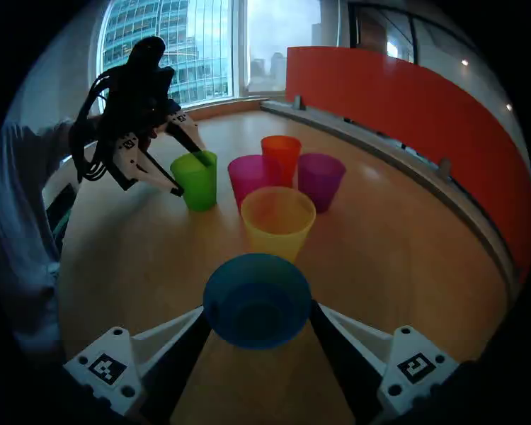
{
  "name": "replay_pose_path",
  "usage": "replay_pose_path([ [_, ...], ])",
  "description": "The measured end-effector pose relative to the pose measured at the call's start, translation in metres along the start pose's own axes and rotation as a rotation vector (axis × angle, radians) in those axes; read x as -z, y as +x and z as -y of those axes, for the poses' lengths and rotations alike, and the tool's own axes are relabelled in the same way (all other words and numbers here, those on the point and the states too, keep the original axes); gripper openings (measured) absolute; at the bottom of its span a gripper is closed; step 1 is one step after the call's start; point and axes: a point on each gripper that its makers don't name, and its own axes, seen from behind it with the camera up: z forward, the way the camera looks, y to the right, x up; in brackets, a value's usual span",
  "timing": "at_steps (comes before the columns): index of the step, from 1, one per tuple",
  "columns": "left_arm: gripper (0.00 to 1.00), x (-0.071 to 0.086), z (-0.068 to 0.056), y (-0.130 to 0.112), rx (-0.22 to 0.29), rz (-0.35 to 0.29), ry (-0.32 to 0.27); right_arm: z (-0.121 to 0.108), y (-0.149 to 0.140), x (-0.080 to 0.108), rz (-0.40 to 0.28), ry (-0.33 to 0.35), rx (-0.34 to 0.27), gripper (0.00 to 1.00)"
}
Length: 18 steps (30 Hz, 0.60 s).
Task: Pour water
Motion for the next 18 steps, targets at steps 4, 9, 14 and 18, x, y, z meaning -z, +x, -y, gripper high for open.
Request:
replay_pose_path([
  [4,0.93,-0.0018,0.0005,-0.0002,0.004,0.001,0.0,0.0,0.0003,-0.0001,-0.003,0.002,-0.001,1.0],
  [9,0.86,-0.003,0.0041,-0.0001,0.01,0.0,0.009,0.0,0.0003,-0.0013,-0.006,0.002,-0.002,1.0],
  [14,0.86,-0.0028,0.004,-0.0006,0.017,0.0,0.005,0.0006,0.0,-0.004,-0.007,0.004,-0.004,1.0],
  [18,0.85,-0.0023,0.0039,-0.001,0.017,-0.002,0.005,0.0041,0.0003,-0.005,-0.012,0.016,-0.005,0.89],
])
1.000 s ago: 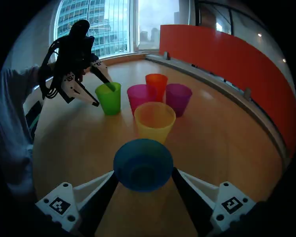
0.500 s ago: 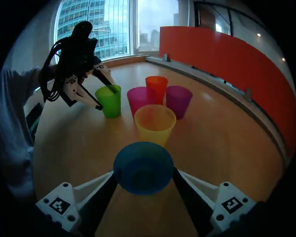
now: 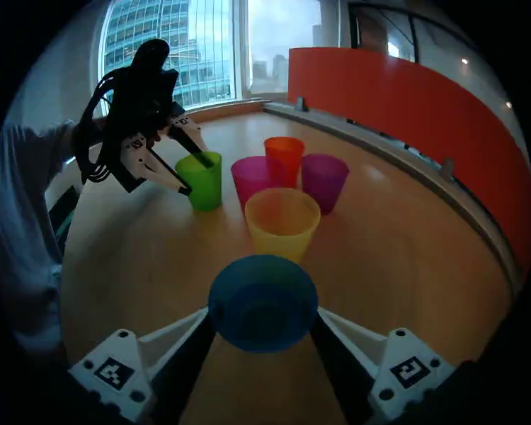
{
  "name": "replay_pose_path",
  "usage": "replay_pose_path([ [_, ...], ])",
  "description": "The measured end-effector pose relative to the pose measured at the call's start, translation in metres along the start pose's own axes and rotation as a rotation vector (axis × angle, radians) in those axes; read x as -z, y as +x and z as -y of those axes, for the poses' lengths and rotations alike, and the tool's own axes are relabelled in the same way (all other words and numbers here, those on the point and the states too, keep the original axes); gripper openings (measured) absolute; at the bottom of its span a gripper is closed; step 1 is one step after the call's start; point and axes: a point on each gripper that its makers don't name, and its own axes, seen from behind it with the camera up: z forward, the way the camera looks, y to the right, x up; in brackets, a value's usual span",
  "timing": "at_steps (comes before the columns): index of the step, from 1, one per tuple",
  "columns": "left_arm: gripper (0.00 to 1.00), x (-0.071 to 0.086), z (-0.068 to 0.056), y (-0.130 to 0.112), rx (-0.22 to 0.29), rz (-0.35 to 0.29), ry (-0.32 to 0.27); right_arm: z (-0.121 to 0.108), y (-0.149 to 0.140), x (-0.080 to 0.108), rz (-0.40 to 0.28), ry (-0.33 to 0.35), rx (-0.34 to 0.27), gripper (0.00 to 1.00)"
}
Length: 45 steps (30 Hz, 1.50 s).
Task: Pour water
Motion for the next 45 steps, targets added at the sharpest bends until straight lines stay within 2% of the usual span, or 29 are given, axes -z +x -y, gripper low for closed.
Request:
replay_pose_path([
  [11,0.85,0.002,-0.001,0.001,0.013,-0.006,0.001,-0.002,-0.002,0.004,-0.017,-0.013,-0.015,0.88],
  [20,0.85,0.012,-0.001,0.012,0.037,-0.053,0.008,-0.002,0.012,0.015,-0.068,-0.024,-0.031,0.88],
  [32,0.85,0.038,0.001,0.047,0.072,-0.178,0.035,-0.014,0.039,0.036,-0.165,-0.079,-0.04,0.88],
  [45,0.85,0.069,0.006,0.086,0.076,-0.314,0.094,-0.02,0.087,0.064,-0.311,-0.137,-0.026,0.88],
])
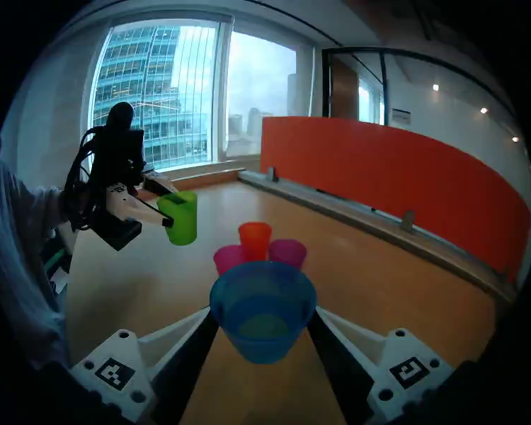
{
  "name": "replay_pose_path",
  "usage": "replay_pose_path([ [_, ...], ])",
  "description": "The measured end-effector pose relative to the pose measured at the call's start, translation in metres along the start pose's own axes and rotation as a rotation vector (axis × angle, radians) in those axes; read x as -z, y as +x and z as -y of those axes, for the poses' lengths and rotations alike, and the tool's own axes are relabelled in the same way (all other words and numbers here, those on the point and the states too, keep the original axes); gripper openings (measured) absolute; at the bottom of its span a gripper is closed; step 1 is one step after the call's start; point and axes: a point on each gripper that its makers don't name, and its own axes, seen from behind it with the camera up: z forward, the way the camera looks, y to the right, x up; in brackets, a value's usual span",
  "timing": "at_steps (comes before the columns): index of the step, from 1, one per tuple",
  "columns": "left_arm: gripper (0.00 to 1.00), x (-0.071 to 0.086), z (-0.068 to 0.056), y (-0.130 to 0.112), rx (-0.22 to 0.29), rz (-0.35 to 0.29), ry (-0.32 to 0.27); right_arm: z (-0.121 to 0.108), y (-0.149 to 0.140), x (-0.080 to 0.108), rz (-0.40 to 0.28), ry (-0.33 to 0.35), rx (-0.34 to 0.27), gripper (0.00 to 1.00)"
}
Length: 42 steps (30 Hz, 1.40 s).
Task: Pour water
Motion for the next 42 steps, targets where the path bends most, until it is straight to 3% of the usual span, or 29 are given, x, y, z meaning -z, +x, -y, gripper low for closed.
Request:
replay_pose_path([
  [21,0.85,0.018,-0.004,0.043,0.001,-0.141,0.03,-0.005,0.056,-0.001,-0.193,-0.059,-0.004,0.88],
  [42,0.85,0.026,-0.016,0.063,-0.029,-0.22,0.03,-0.001,0.089,-0.003,-0.266,-0.06,0.005,0.88],
])
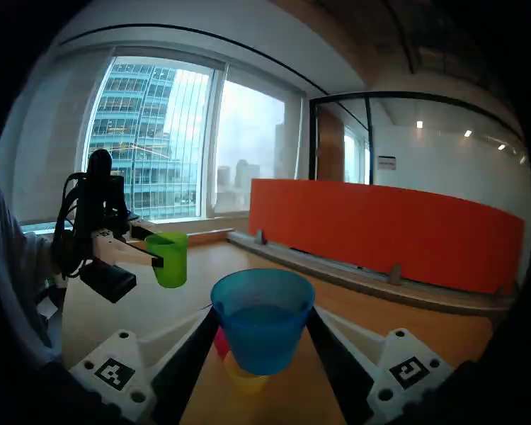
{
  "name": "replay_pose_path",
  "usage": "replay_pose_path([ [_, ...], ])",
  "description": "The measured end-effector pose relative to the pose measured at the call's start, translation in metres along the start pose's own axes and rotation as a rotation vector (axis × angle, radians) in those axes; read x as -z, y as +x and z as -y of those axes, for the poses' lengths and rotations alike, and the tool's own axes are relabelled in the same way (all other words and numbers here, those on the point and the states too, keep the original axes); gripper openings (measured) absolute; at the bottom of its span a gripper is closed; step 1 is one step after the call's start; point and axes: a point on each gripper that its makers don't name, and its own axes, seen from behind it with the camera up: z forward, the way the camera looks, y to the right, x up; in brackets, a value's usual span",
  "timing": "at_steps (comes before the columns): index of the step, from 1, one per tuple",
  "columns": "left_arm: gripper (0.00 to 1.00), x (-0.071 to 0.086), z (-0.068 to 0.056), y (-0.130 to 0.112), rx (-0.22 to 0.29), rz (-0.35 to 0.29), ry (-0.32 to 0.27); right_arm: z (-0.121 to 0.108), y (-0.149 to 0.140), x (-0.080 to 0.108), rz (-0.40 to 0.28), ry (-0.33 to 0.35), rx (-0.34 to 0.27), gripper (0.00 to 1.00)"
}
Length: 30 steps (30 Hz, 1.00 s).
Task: Pour water
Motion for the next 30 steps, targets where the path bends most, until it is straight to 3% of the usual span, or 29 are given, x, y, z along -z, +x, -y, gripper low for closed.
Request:
replay_pose_path([
  [15,0.85,0.001,-0.019,0.012,-0.01,-0.031,-0.016,0.004,0.024,-0.012,-0.023,0.023,0.004,0.88],
  [30,0.85,-0.006,-0.035,0.009,-0.009,-0.029,-0.038,0.009,0.054,-0.026,-0.049,0.046,0.07,0.88],
])
